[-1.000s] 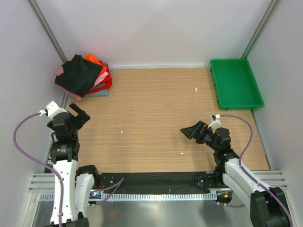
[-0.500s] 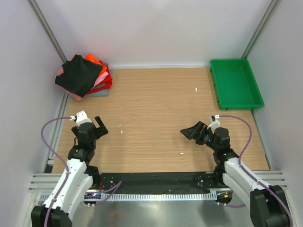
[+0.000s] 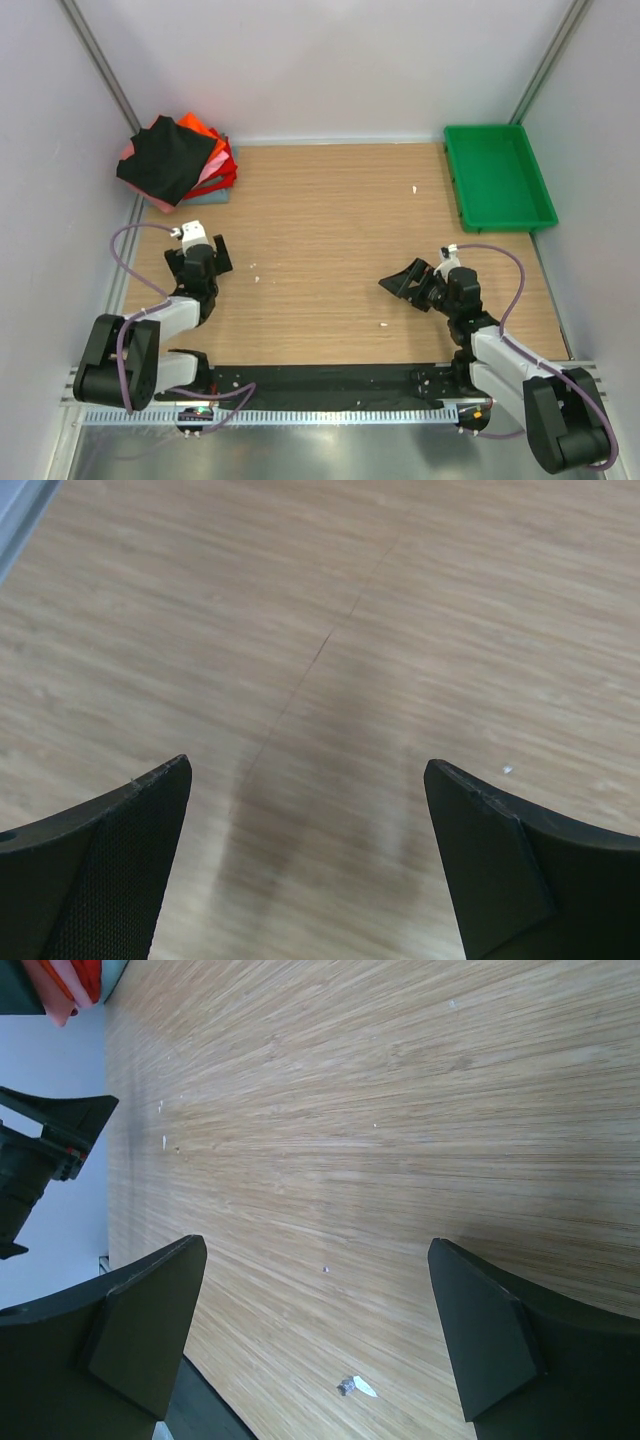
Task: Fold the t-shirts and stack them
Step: Reset both grippers
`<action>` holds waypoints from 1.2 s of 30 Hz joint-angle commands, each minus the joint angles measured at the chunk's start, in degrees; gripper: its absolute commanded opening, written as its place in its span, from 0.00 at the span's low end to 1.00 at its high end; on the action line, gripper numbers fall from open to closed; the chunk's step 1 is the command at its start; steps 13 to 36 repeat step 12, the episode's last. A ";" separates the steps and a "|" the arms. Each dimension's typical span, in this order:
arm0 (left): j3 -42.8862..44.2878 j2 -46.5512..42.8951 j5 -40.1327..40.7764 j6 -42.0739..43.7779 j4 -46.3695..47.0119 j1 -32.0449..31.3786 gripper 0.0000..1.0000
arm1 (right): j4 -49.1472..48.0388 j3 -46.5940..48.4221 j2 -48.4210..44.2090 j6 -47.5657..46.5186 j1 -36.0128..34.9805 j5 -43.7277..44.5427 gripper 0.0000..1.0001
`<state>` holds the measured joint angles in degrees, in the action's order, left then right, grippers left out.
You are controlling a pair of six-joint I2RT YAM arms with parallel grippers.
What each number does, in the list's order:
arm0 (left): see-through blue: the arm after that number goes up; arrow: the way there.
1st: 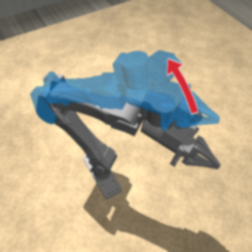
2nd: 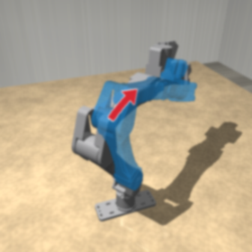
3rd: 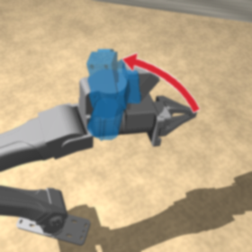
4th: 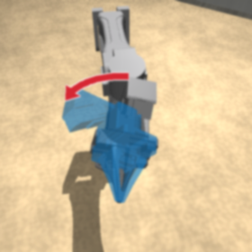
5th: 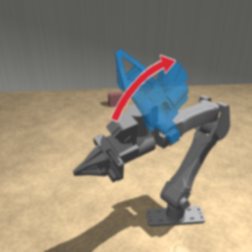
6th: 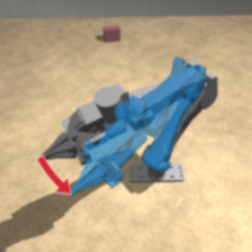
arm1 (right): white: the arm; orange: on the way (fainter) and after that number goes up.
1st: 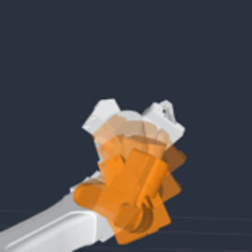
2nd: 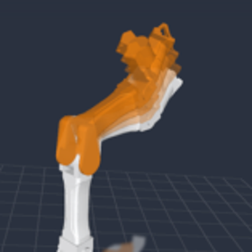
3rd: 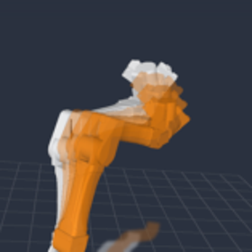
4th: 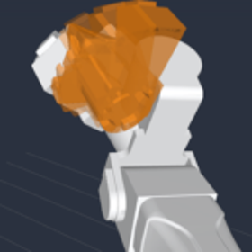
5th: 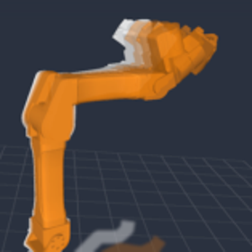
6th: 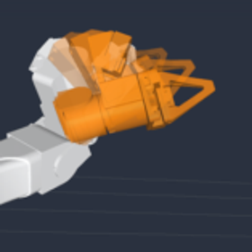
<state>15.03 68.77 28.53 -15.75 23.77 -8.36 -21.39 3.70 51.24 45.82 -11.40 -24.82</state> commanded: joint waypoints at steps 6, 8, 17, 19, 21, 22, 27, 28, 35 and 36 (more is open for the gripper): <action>7.73 9.62 -7.97 11.53 18.07 0.10 1.00 | -3.04 2.01 -1.23 -1.00 0.15 -0.58 1.00; 8.44 10.15 -9.45 11.18 17.10 1.06 1.00 | -3.92 1.57 -1.50 -0.91 0.15 -1.19 1.00; 2.39 16.64 -17.34 10.49 35.16 5.35 1.00 | -2.44 1.92 -1.85 -1.00 0.15 0.02 1.00; 2.39 16.64 -17.34 10.49 35.16 5.35 1.00 | -2.44 1.92 -1.85 -1.00 0.15 0.02 1.00; 2.39 16.64 -17.34 10.49 35.16 5.35 1.00 | -2.44 1.92 -1.85 -1.00 0.15 0.02 1.00; 2.39 16.64 -17.34 10.49 35.16 5.35 1.00 | -2.44 1.92 -1.85 -1.00 0.15 0.02 1.00; 2.39 16.64 -17.34 10.49 35.16 5.35 1.00 | -2.44 1.92 -1.85 -1.00 0.15 0.02 1.00; 2.39 16.64 -17.34 10.49 35.16 5.35 1.00 | -2.44 1.92 -1.85 -1.00 0.15 0.02 1.00; 2.39 16.64 -17.34 10.49 35.16 5.35 1.00 | -2.44 1.92 -1.85 -1.00 0.15 0.02 1.00; 2.39 16.64 -17.34 10.49 35.16 5.35 1.00 | -2.44 1.92 -1.85 -1.00 0.15 0.02 1.00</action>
